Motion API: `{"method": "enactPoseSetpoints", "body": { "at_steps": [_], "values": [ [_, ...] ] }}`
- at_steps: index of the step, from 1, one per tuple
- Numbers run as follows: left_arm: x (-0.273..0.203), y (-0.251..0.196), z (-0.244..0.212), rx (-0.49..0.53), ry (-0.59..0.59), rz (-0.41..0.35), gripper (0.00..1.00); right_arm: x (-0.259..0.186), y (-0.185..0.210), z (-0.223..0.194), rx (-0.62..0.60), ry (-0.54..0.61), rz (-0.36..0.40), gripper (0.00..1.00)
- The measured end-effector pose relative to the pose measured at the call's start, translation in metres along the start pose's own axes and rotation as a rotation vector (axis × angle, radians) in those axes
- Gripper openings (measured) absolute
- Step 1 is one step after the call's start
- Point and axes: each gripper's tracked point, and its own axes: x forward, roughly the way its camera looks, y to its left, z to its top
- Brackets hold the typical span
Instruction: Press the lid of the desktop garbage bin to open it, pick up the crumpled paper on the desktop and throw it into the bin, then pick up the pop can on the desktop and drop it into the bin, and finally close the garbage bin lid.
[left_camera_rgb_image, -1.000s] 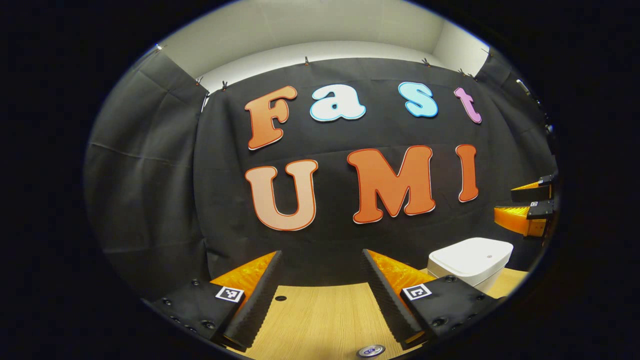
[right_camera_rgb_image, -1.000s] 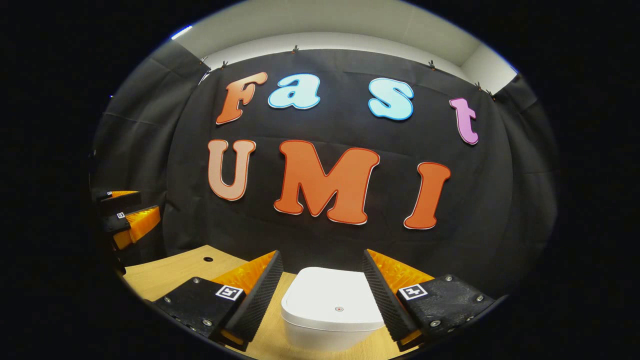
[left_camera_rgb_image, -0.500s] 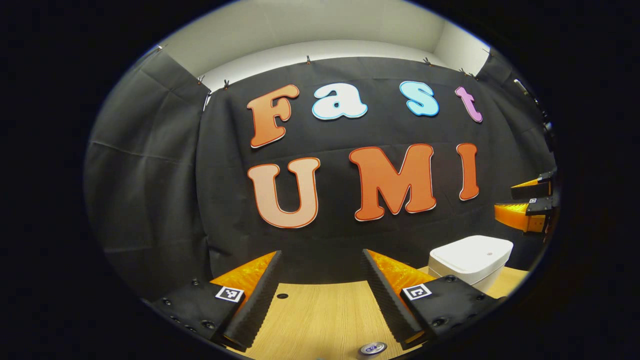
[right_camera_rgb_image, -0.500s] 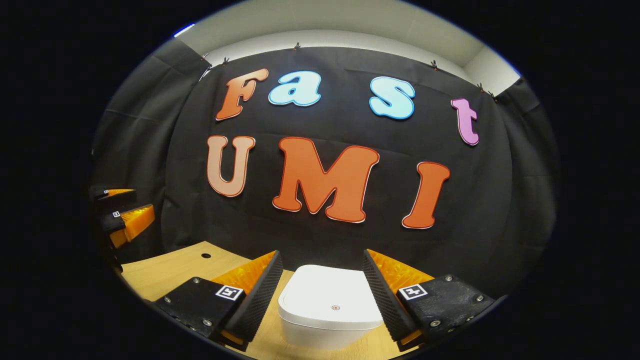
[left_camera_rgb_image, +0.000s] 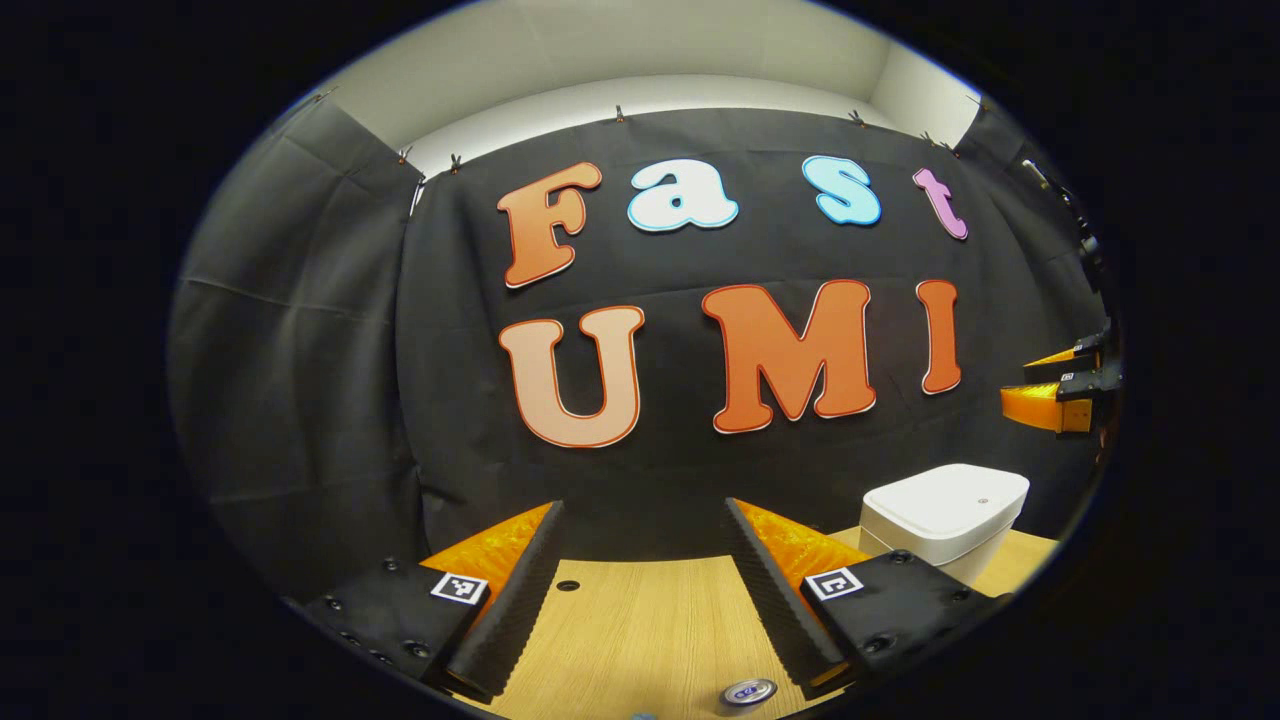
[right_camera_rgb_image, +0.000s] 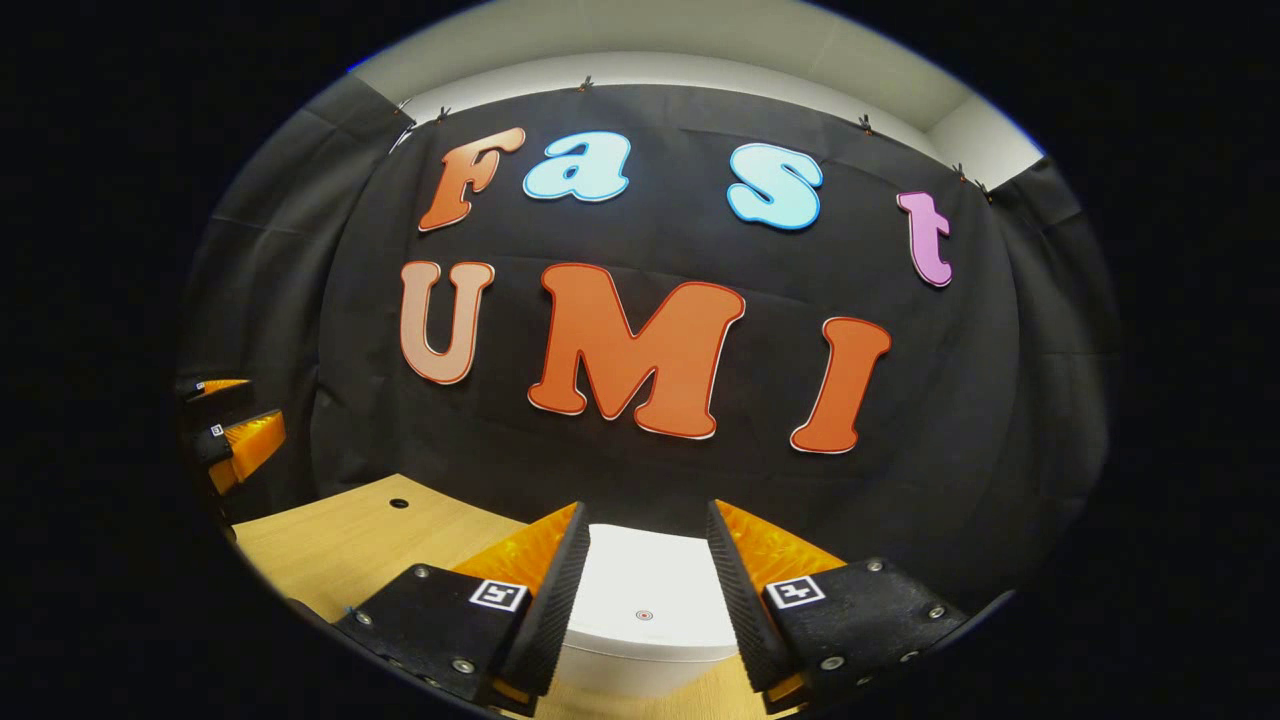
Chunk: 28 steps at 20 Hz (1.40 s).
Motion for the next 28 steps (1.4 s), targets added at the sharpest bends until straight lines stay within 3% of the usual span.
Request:
{"method": "enactPoseSetpoints", "body": {
  "at_steps": [2,3,4,5,9,13,19,20,21,23,24,28],
  "values": [
    [0.001,0.0,0.001,0.001,0.0,0.009,1.0,0.004,0.001,-0.008,0.001,0.03,0.008,0.6],
    [0.0,0.001,-0.001,0.001,0.002,0.012,1.0,0.005,0.001,-0.012,0.002,0.044,0.011,0.42],
    [0.0,0.001,-0.001,0.001,0.002,0.014,1.0,0.006,0.001,-0.014,0.004,0.053,0.016,0.38],
    [0.0,0.001,-0.001,0.001,0.005,0.016,1.0,0.007,0.005,-0.015,0.014,0.058,0.036,0.26],
    [-0.001,0.003,-0.001,0.009,0.011,0.032,1.0,0.015,0.004,-0.029,0.059,0.1,0.056,0.05],
    [-0.003,0.003,-0.003,0.011,0.027,0.045,1.0,0.019,0.002,-0.058,0.115,0.21,0.078,0.01],
    [-0.009,0.004,-0.007,0.027,0.049,0.069,1.0,0.027,0.003,-0.087,0.1,0.279,0.097,0.01],
    [-0.009,0.004,-0.007,0.03,0.052,0.075,0.95,0.028,0.003,-0.091,0.094,0.289,0.102,0.01],
    [-0.01,0.004,-0.008,0.034,0.056,0.081,0.99,0.03,0.004,-0.097,0.09,0.306,0.102,0.01],
    [-0.011,0.003,-0.009,0.039,0.064,0.09,0.95,0.032,0.005,-0.111,0.098,0.343,0.116,0.01],
    [-0.011,0.002,-0.01,0.041,0.067,0.094,1.0,0.031,0.005,-0.117,0.099,0.359,0.12,0.01],
    [-0.014,0.0,-0.013,0.046,0.081,0.104,1.0,0.033,0.006,-0.136,0.077,0.412,0.138,0.01]
  ]
}}
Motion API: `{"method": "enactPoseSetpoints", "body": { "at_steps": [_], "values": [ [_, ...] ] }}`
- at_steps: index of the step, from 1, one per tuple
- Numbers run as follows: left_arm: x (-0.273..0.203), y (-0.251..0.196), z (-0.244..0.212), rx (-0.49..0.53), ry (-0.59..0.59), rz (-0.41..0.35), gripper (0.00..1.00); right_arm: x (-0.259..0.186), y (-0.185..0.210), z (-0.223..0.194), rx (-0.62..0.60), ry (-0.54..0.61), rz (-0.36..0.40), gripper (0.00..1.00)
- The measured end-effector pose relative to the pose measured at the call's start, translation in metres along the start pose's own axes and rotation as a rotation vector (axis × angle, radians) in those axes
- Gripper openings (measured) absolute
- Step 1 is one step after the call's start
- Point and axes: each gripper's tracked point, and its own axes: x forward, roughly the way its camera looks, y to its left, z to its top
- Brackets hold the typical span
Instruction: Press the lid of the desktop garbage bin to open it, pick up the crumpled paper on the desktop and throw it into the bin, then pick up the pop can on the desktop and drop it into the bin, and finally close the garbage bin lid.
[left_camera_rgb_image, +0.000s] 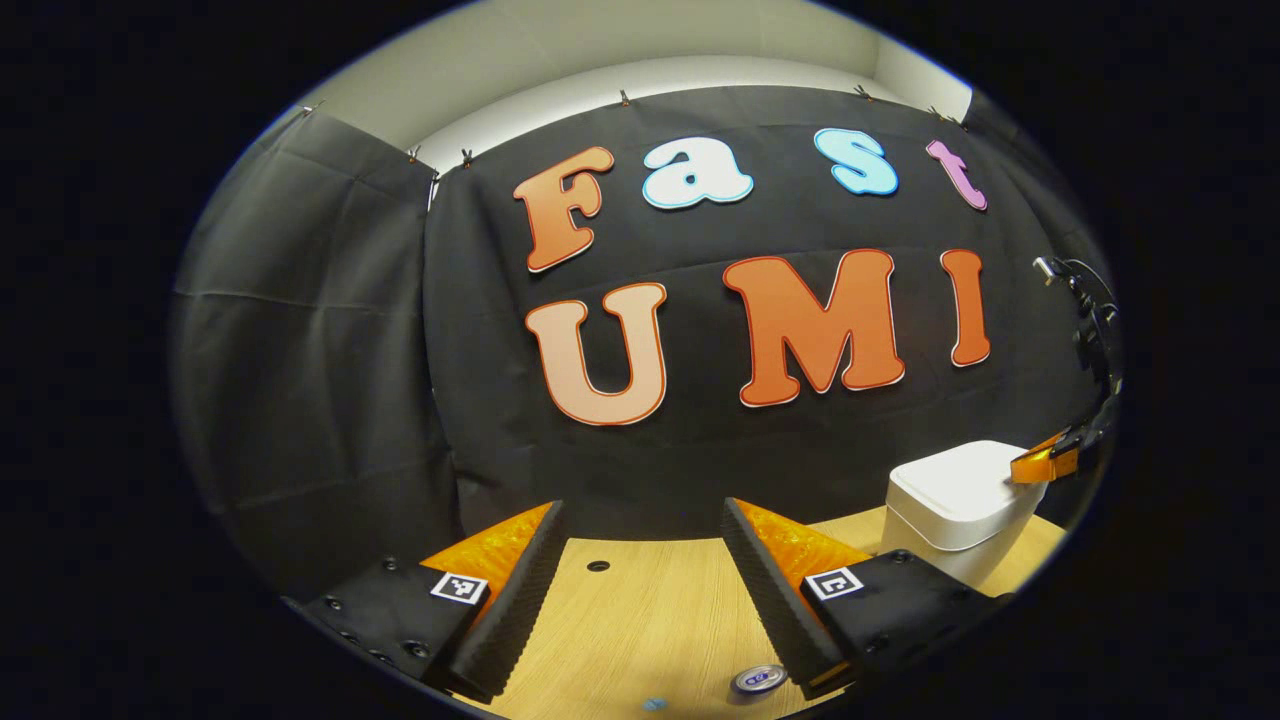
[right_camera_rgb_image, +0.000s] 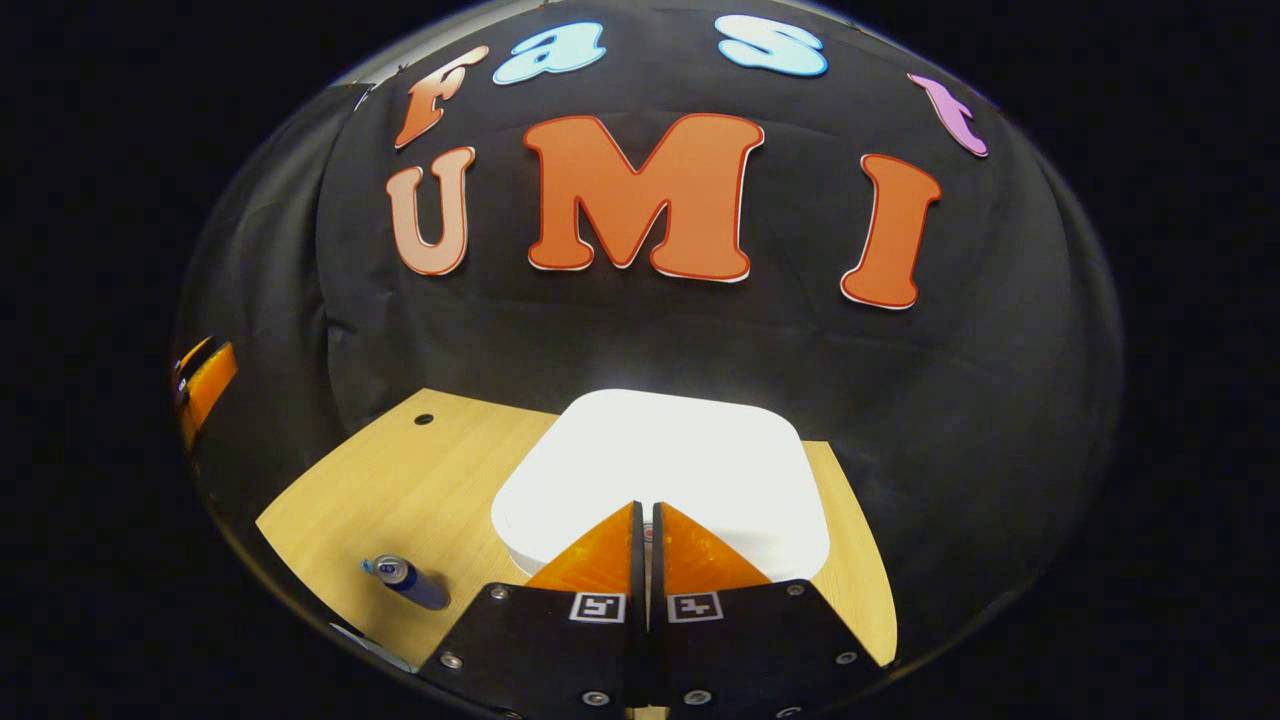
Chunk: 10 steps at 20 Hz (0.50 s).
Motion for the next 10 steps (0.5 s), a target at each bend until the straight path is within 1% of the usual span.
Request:
{"method": "enactPoseSetpoints", "body": {
  "at_steps": [3,10],
  "values": [
    [0.0004,-0.0012,-0.0041,0.002,0.014,0.006,1.0,-0.0012,0.0014,-0.0005,0.02,0.003,0.012,0.01],
    [0.0005,-0.0081,-0.005,0.007,0.022,-0.02,0.99,0.0019,0.0003,-0.0046,0.039,0.019,0.006,0.02]
  ]
}}
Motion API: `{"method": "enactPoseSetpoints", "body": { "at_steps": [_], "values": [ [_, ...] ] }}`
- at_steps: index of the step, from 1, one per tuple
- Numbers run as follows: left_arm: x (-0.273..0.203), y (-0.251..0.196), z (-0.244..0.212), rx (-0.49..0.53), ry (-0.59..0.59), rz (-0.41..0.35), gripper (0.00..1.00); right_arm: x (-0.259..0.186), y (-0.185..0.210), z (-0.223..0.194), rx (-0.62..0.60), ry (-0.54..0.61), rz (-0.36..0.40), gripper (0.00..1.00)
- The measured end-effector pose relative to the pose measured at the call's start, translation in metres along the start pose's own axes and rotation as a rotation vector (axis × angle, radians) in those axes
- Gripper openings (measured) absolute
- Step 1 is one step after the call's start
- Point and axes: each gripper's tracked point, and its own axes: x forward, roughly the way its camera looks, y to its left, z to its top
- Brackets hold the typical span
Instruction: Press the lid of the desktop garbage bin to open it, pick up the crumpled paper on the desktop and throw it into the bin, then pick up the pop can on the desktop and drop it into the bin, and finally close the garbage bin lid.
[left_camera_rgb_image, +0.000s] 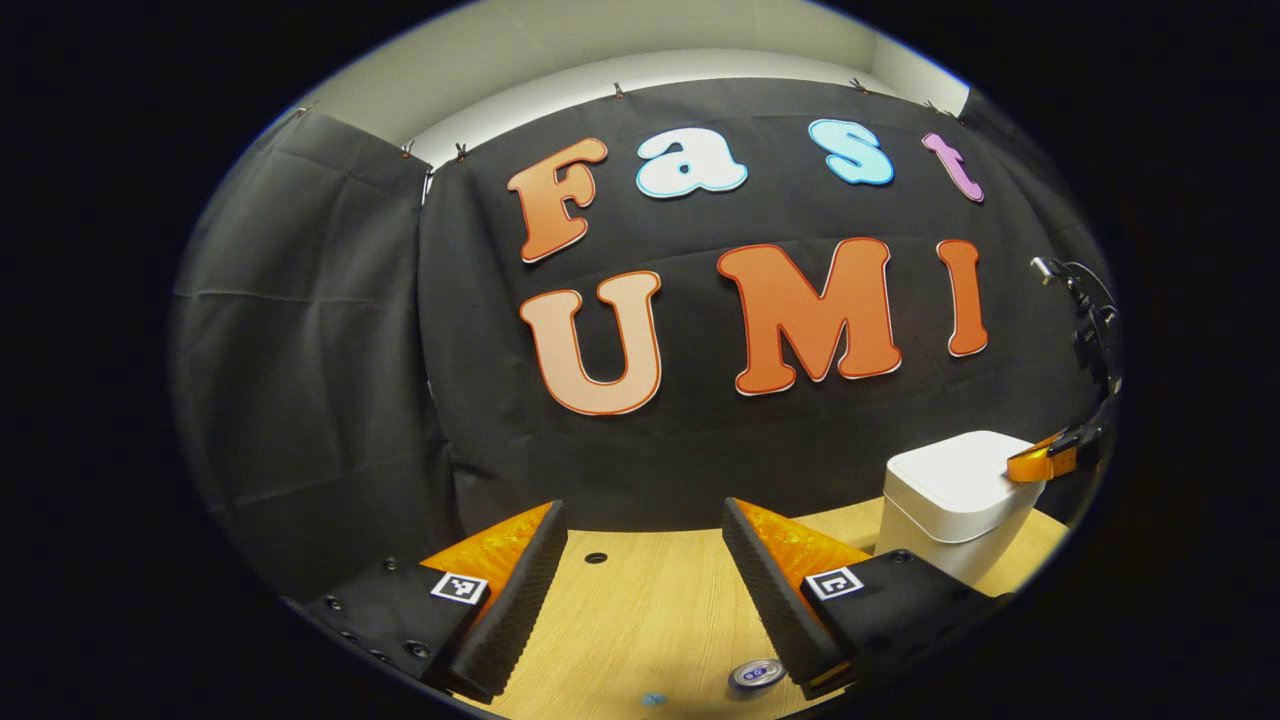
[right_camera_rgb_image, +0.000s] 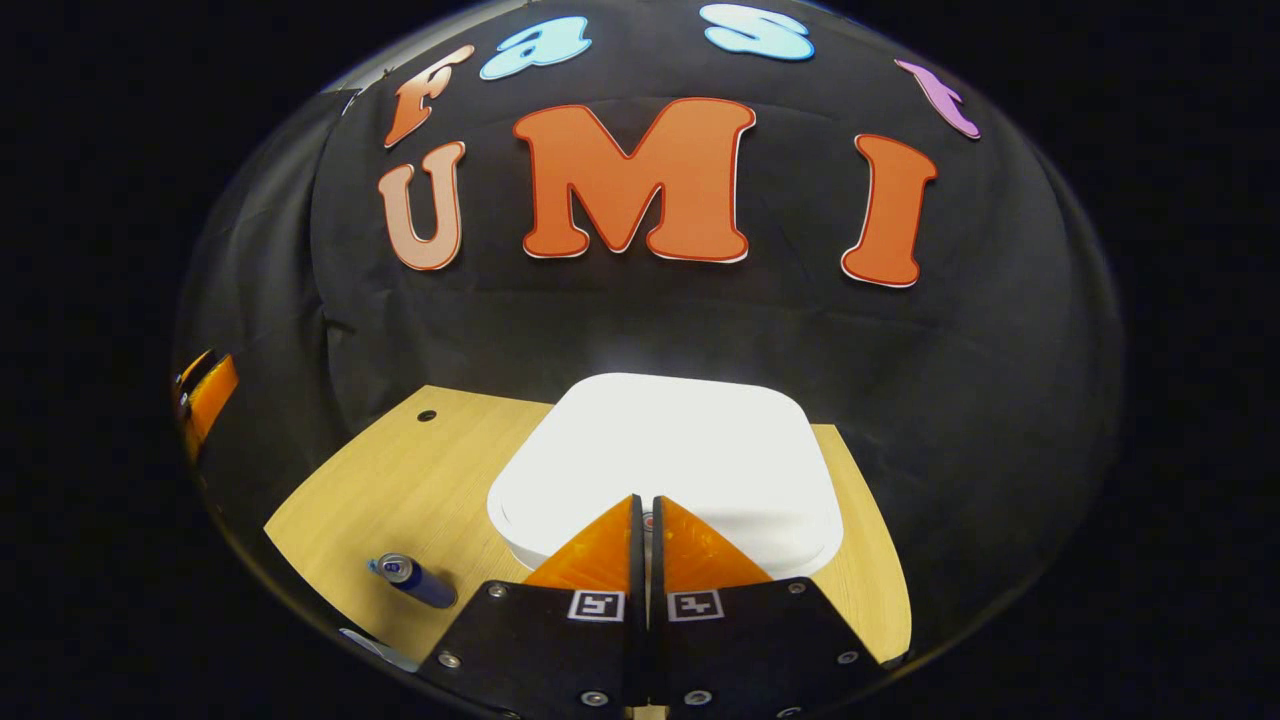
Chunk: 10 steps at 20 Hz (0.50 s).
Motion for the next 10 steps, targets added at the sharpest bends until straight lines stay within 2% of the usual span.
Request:
{"method": "enactPoseSetpoints", "body": {
  "at_steps": [5,6,7,8,10],
  "values": [
    [-0.001,0.0046,0.0075,-0.003,-0.024,-0.007,0.99,0.0005,-0.0004,0.0,-0.012,0.026,-0.014,0.02],
    [-0.0005,0.0053,0.0097,-0.004,-0.031,-0.007,0.95,0.0013,-0.0013,-0.0003,-0.009,0.032,-0.014,0.02],
    [0.0,0.0054,0.0106,-0.009,-0.036,-0.012,0.95,0.0015,-0.0016,-0.0007,-0.007,0.034,-0.014,0.02],
    [-0.0007,0.0051,0.0099,-0.012,-0.037,-0.017,1.0,0.0005,-0.0013,0.0003,0.0,0.036,-0.018,0.02],
    [-0.0022,0.0076,0.011,-0.017,-0.044,-0.015,0.99,0.0011,-0.0018,0.0033,-0.011,0.016,-0.027,0.02]
  ]
}}
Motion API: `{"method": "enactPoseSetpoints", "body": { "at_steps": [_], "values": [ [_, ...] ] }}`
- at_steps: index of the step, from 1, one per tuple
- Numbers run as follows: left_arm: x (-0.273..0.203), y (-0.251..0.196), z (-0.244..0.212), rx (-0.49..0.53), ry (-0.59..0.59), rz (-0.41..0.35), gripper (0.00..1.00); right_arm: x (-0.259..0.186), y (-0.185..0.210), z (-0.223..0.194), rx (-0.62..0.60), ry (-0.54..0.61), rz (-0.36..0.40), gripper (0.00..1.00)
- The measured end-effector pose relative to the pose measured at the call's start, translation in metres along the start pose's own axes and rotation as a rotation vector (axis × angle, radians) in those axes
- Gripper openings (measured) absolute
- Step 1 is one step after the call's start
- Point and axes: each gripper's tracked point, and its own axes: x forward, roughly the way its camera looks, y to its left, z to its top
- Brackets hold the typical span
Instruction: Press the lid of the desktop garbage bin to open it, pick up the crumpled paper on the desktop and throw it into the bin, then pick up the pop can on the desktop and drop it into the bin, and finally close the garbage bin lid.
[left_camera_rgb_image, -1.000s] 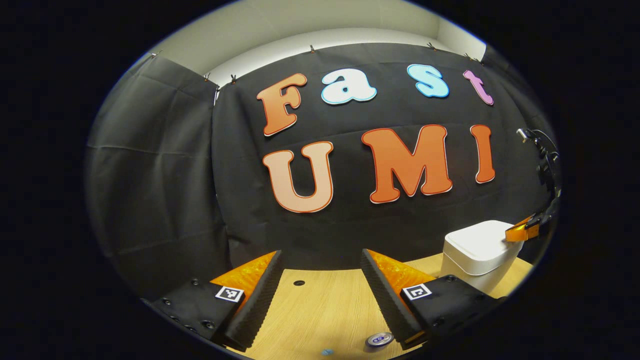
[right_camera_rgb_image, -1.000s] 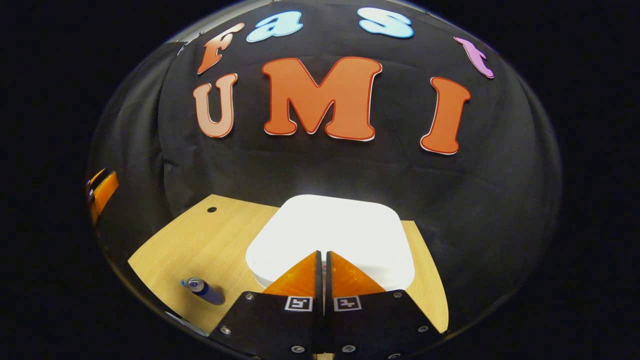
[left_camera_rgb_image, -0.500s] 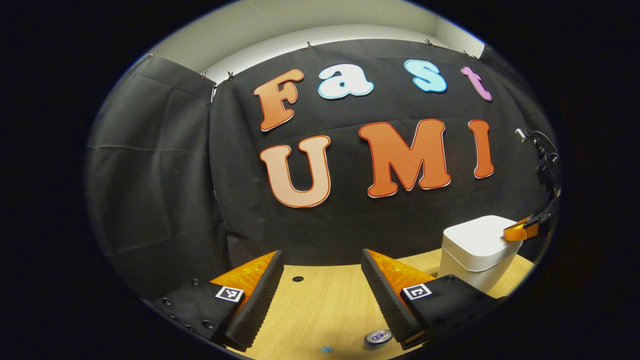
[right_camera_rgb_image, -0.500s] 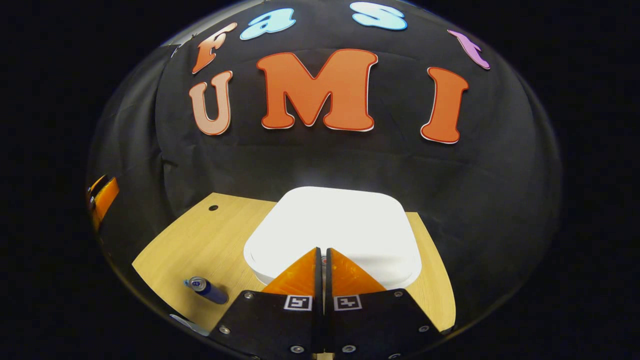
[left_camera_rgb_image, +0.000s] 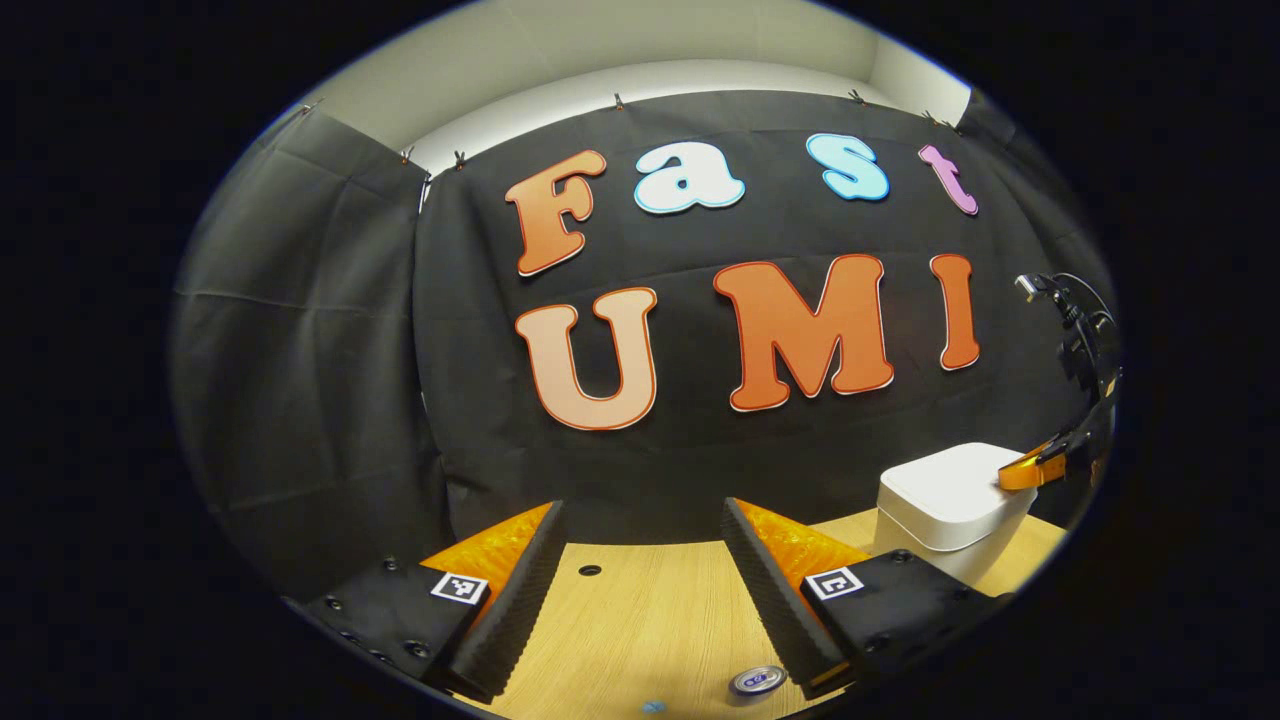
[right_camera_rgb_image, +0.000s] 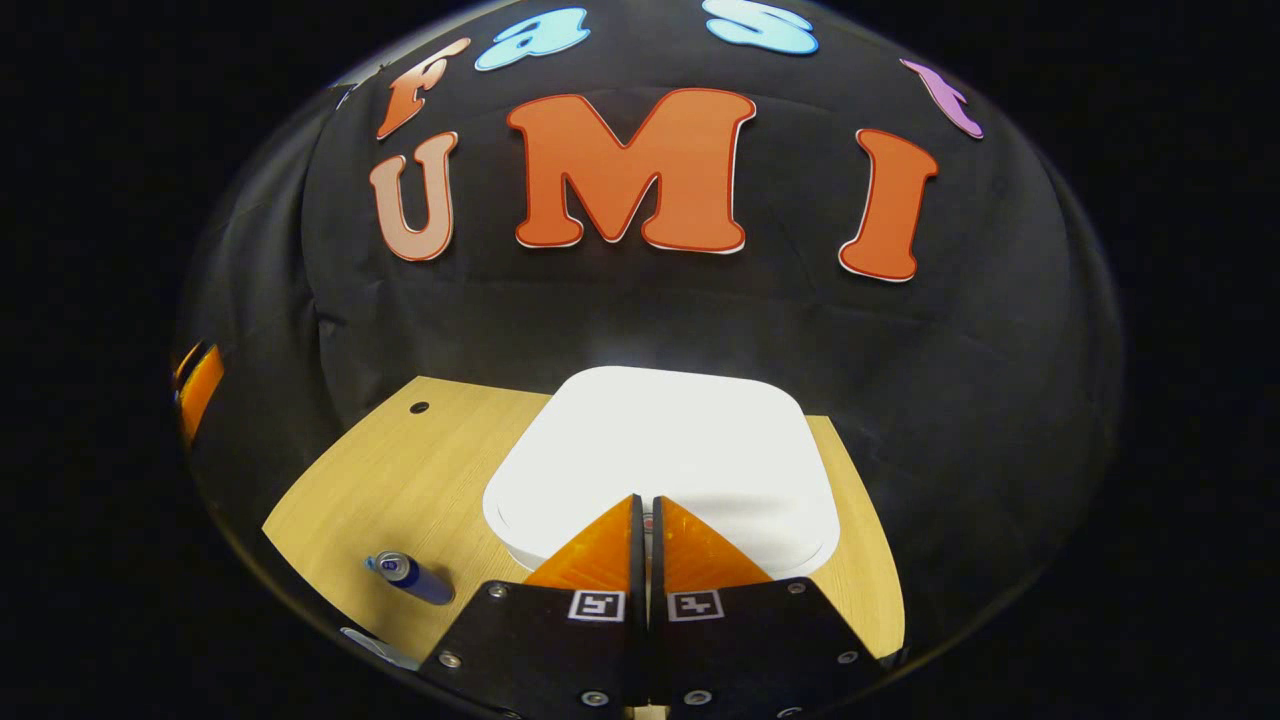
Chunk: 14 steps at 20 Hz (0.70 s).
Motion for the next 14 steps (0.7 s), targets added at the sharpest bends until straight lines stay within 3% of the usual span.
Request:
{"method": "enactPoseSetpoints", "body": {
  "at_steps": [7,8,14],
  "values": [
    [0.001,0.012,0.002,-0.004,-0.008,0.014,0.95,-0.013,-0.002,0.022,-0.006,-0.12,-0.03,0.02],
    [0.0,0.012,0.0,-0.006,-0.006,0.013,1.0,-0.017,-0.001,0.029,0.002,-0.158,-0.028,0.01],
    [0.003,0.017,-0.007,-0.012,0.009,0.019,1.0,-0.05,0.014,0.087,-0.018,-0.452,-0.016,0.01]
  ]
}}
